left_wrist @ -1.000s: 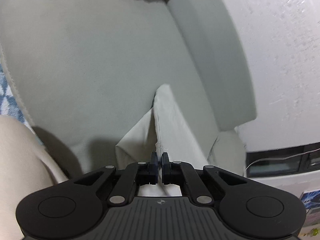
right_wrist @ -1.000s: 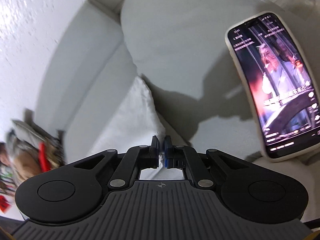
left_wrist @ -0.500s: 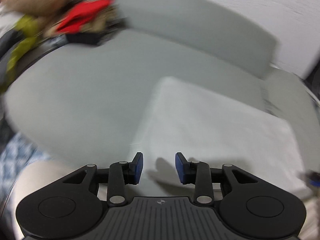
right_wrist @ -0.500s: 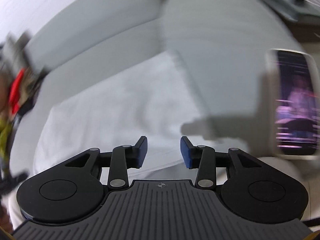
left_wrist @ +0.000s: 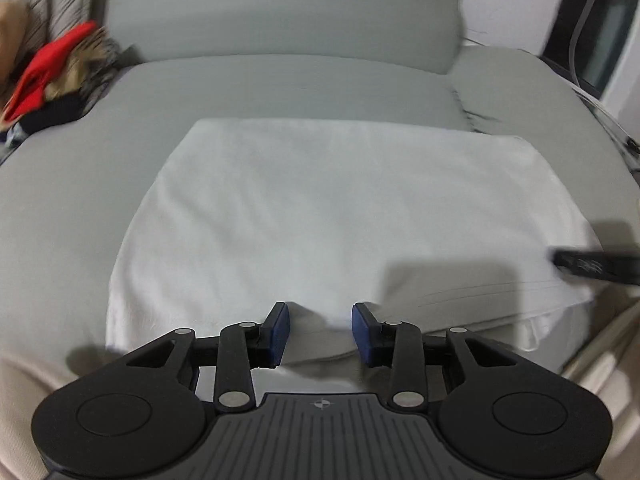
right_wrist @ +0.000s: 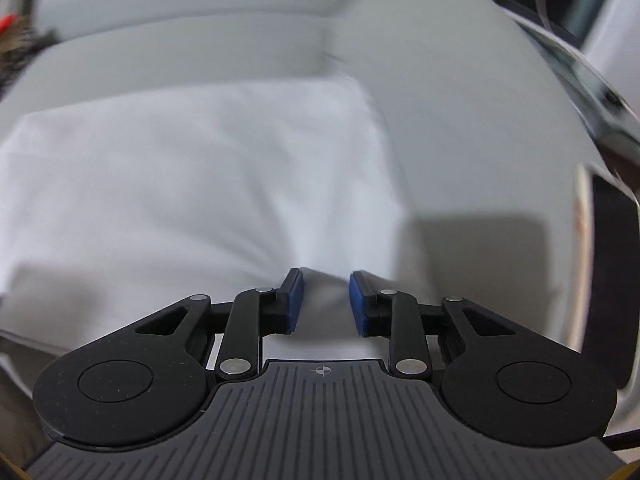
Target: Fold clothes
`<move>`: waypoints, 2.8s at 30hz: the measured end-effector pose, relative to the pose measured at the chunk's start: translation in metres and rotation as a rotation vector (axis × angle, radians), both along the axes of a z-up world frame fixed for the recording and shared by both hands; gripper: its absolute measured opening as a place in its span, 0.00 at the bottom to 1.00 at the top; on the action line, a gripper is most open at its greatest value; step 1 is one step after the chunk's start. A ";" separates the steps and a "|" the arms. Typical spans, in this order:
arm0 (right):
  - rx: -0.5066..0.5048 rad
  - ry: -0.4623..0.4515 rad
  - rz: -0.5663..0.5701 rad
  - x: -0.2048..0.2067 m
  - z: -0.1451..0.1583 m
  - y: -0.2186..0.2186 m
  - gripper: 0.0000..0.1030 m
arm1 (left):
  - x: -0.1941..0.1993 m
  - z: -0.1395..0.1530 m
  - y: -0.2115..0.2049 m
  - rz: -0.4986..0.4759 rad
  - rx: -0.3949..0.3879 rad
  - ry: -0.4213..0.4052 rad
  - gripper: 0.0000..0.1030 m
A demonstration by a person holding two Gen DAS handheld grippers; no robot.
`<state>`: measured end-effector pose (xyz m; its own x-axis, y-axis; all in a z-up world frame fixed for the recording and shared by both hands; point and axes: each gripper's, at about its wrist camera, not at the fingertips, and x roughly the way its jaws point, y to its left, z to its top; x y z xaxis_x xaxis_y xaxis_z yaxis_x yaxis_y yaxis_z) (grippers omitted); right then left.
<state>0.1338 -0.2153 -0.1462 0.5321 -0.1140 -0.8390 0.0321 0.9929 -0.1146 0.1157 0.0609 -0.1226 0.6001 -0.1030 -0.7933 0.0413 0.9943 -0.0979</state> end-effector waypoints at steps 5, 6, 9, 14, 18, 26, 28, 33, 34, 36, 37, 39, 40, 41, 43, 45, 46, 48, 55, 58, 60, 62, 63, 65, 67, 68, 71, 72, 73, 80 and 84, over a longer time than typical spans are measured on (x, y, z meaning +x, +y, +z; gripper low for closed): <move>0.068 0.014 -0.064 -0.015 0.017 -0.020 0.25 | -0.009 0.011 0.011 0.054 -0.008 0.025 0.33; 0.073 -0.002 -0.068 -0.018 0.023 -0.019 0.30 | -0.012 0.014 0.012 0.068 -0.007 0.019 0.33; 0.158 -0.052 -0.025 -0.029 0.043 -0.006 0.31 | -0.021 0.027 0.009 0.066 -0.017 -0.044 0.32; 0.305 -0.076 0.176 -0.040 0.049 0.037 0.34 | -0.025 0.025 -0.017 -0.046 0.012 -0.116 0.32; 0.290 -0.032 0.225 -0.050 0.030 0.053 0.37 | -0.027 0.001 -0.033 -0.140 0.031 -0.064 0.33; 0.398 0.170 0.090 -0.086 0.001 0.026 0.44 | -0.045 -0.016 -0.036 -0.155 0.008 0.130 0.32; 0.439 0.142 0.074 -0.095 0.003 0.018 0.48 | -0.048 -0.011 -0.035 -0.153 0.001 0.105 0.33; 0.492 0.049 0.054 -0.108 0.012 0.010 0.64 | -0.057 -0.007 -0.037 -0.156 -0.011 0.071 0.37; 0.502 0.043 0.058 -0.110 0.012 0.009 0.66 | -0.059 -0.007 -0.037 -0.157 -0.015 0.073 0.38; 0.517 0.034 0.065 -0.116 0.010 0.009 0.66 | -0.063 -0.009 -0.036 -0.153 -0.019 0.075 0.38; 0.521 0.032 0.067 -0.120 0.009 0.009 0.66 | -0.064 -0.010 -0.036 -0.151 -0.020 0.075 0.38; 0.524 0.036 0.066 -0.124 0.006 0.011 0.66 | -0.068 -0.012 -0.035 -0.145 -0.023 0.074 0.39; 0.524 0.038 0.064 -0.126 0.004 0.011 0.66 | -0.069 -0.014 -0.035 -0.143 -0.024 0.074 0.39; 0.527 0.038 0.062 -0.128 0.001 0.012 0.66 | -0.071 -0.015 -0.035 -0.143 -0.026 0.074 0.39; 0.531 0.036 0.057 -0.132 -0.003 0.011 0.66 | -0.075 -0.018 -0.036 -0.143 -0.029 0.076 0.41; 0.523 0.033 0.054 -0.135 -0.006 0.009 0.66 | -0.078 -0.022 -0.036 -0.144 -0.032 0.084 0.42; 0.518 0.033 0.053 -0.136 -0.008 0.009 0.66 | -0.079 -0.024 -0.036 -0.145 -0.033 0.088 0.42; 0.510 0.036 0.053 -0.138 -0.012 0.008 0.66 | -0.081 -0.028 -0.036 -0.143 -0.035 0.096 0.42; 0.513 0.051 0.054 -0.140 -0.020 0.004 0.66 | -0.083 -0.033 -0.035 -0.127 -0.038 0.111 0.43; 0.514 0.052 0.061 -0.140 -0.020 0.007 0.66 | -0.084 -0.033 -0.034 -0.124 -0.034 0.112 0.44; 0.511 0.055 0.066 -0.140 -0.021 0.008 0.66 | -0.084 -0.033 -0.034 -0.122 -0.033 0.114 0.44; 0.511 0.058 0.067 -0.140 -0.022 0.007 0.66 | -0.083 -0.033 -0.033 -0.119 -0.034 0.117 0.44; 0.513 0.060 0.065 -0.139 -0.022 0.007 0.66 | -0.083 -0.033 -0.033 -0.118 -0.035 0.119 0.44; 0.516 0.064 0.061 -0.139 -0.023 0.005 0.66 | -0.082 -0.032 -0.032 -0.117 -0.035 0.123 0.44; 0.519 0.067 0.057 -0.138 -0.024 0.005 0.66 | -0.082 -0.033 -0.033 -0.116 -0.033 0.126 0.44; 0.520 0.069 0.056 -0.138 -0.024 0.005 0.66 | -0.082 -0.033 -0.034 -0.115 -0.033 0.128 0.45; 0.519 0.075 0.054 -0.137 -0.026 0.005 0.66 | -0.080 -0.034 -0.034 -0.114 -0.033 0.134 0.45; 0.519 0.079 0.053 -0.137 -0.026 0.006 0.67 | -0.080 -0.035 -0.034 -0.114 -0.033 0.136 0.45; 0.519 0.081 0.052 -0.137 -0.027 0.006 0.70 | -0.080 -0.035 -0.034 -0.113 -0.034 0.137 0.45; 0.516 0.089 0.061 -0.135 -0.028 0.008 0.71 | -0.078 -0.037 -0.035 -0.107 -0.037 0.151 0.45; 0.507 0.093 0.062 -0.134 -0.029 0.008 0.71 | -0.077 -0.038 -0.036 -0.104 -0.038 0.155 0.46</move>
<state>-0.0004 -0.2070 -0.1750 0.4457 0.3482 -0.8247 -0.0163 0.9243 0.3814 0.0384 0.0254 -0.1607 0.4554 -0.1898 -0.8698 0.1255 0.9809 -0.1484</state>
